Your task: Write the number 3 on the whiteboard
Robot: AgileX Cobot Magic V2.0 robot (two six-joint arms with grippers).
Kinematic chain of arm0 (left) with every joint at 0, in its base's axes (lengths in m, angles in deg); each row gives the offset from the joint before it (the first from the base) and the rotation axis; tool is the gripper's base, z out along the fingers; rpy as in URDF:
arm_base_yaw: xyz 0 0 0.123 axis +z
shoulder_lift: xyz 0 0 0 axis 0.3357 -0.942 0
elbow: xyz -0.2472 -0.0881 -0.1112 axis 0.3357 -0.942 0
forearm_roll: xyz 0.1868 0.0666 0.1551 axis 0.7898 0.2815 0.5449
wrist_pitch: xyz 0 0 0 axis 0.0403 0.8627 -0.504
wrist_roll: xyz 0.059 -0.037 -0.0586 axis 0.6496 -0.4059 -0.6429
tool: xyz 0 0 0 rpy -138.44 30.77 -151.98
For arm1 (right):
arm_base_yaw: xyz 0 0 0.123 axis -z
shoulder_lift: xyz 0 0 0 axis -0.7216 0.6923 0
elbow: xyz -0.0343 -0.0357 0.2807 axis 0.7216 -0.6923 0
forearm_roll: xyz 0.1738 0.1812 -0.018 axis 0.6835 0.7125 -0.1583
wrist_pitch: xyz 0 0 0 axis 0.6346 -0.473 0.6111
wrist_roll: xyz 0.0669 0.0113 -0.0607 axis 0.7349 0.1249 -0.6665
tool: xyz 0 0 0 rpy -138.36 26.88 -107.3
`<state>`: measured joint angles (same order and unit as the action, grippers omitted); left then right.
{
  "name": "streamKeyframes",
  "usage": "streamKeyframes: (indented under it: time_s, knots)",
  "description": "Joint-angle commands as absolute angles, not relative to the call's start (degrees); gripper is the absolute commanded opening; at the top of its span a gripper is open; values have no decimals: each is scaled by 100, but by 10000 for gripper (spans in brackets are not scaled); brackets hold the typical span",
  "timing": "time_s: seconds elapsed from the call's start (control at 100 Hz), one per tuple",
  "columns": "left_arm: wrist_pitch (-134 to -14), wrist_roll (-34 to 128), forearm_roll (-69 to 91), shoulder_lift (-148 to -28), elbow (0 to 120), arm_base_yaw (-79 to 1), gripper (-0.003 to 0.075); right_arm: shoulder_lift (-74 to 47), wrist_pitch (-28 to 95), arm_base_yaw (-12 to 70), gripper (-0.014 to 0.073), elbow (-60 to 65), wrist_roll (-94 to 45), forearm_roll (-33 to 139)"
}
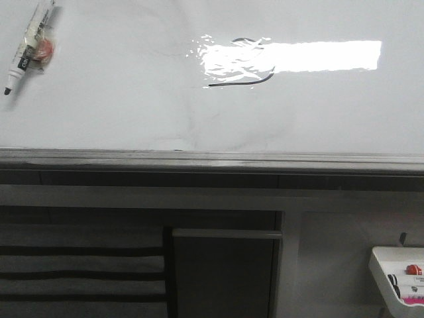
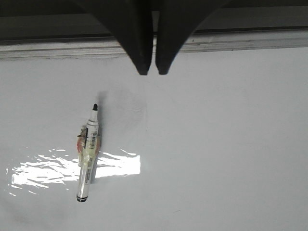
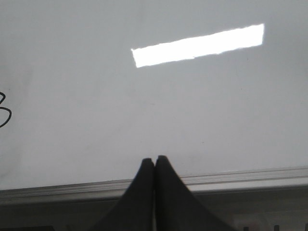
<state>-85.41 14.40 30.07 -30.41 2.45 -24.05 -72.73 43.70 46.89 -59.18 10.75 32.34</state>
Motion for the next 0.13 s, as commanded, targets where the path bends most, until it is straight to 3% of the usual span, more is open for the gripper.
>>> streamKeyframes:
  time_s: [0.0,0.12]
  knots:
    - [-9006,1396,2955,-2865,232,-2396,-19,-7394,4900,4712,-79,-6042,1060,3237]
    - [-9006,1396,2955,-2865,232,-2396,-19,-7394,4900,4712,-79,-6042,1060,3237]
